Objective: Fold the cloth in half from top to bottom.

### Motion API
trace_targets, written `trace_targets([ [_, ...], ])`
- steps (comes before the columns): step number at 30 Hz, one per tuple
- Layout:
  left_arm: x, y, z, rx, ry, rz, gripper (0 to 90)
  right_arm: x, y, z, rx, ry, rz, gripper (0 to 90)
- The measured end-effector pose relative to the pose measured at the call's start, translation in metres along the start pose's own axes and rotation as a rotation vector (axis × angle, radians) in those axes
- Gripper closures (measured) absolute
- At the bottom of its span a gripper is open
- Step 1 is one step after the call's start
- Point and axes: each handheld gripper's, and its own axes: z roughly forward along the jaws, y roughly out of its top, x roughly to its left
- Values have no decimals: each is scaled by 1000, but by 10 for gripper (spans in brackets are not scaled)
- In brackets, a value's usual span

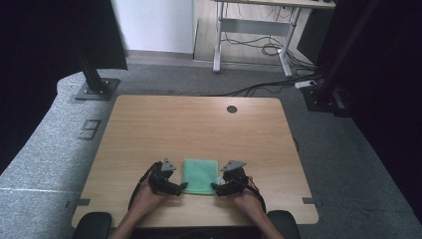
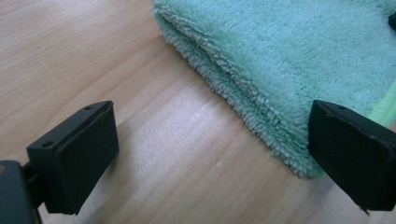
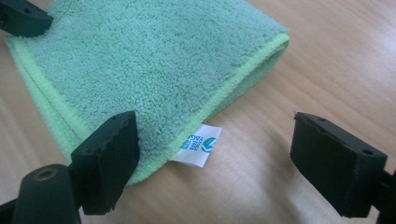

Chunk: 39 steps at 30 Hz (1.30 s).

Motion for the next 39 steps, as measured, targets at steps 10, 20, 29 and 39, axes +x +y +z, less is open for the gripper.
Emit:
trace_targets([
  [10,15,15,14,-8,17,-15,32,-17,7,9,-7,-21,42,157],
  [20,26,27,24,-8,26,-29,31,-33,15,17,-12,-45,67,160],
  [29,38,38,33,-10,43,-47,31,-45,24,26,-19,-65,84,162],
  [39,49,48,41,-10,52,-61,31,-64,32,37,-27,-58,140,166],
])
